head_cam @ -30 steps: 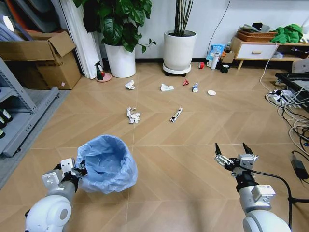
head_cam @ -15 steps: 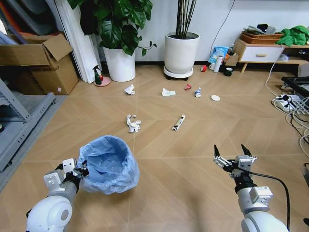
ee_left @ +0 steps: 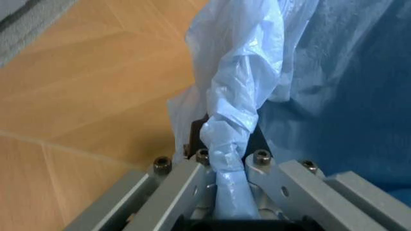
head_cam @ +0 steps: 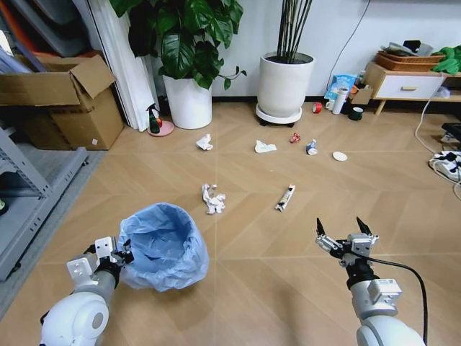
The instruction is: Pick up the trash bin and place the garbage on the floor into it.
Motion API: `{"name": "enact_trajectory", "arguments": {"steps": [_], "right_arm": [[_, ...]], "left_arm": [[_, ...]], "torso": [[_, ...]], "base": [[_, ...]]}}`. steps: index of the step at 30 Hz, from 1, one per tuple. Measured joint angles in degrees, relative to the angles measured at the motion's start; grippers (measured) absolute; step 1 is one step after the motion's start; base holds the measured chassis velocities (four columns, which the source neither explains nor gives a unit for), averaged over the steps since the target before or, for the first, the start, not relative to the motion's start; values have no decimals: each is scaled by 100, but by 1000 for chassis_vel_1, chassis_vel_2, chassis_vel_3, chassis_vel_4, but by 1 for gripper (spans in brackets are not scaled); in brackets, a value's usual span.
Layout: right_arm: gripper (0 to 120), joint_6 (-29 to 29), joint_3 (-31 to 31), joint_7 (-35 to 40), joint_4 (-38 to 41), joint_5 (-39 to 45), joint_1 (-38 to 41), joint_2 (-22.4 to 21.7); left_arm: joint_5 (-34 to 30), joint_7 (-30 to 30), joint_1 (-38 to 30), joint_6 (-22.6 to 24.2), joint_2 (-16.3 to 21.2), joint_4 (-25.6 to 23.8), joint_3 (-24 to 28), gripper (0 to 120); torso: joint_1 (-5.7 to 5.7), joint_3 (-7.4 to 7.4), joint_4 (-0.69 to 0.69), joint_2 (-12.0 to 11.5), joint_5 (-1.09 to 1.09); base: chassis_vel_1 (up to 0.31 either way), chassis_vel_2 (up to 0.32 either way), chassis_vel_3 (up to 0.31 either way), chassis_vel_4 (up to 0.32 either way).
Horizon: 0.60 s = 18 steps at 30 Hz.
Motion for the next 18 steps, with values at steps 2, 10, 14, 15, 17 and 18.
{"name": "enact_trajectory", "arguments": {"steps": [2,10,14,15,17,18], "right_arm": [[100,2,5,0,-4,2,2,-1],[100,3,-8,1,-16,3,10,22],[100,3,-19,1,-29,0,15,32],[100,3,-22,1,-33,0,17,33],[100,3,-25,1,-41,0,22,33],[100,3,-25,1,-41,0,22,33]], "left_arm": [[16,12,-4,-10,-10,5,11,0],[28,36,-8,-25,-19,14,24,0],[38,43,-6,-28,-27,24,24,0],[46,44,-6,-30,-34,29,24,0],[48,48,-5,-32,-43,34,25,0],[48,48,-5,-32,-43,34,25,0]], "torso": [[0,-1,1,0,2],[0,0,1,0,3],[0,0,1,0,3],[0,0,1,0,3],[0,0,1,0,2],[0,0,1,0,2]], "base": [[-72,267,83,-265],[-73,282,79,-289],[-80,304,81,-291],[-80,305,80,-276],[-86,278,80,-276],[-92,278,80,-276]]}}
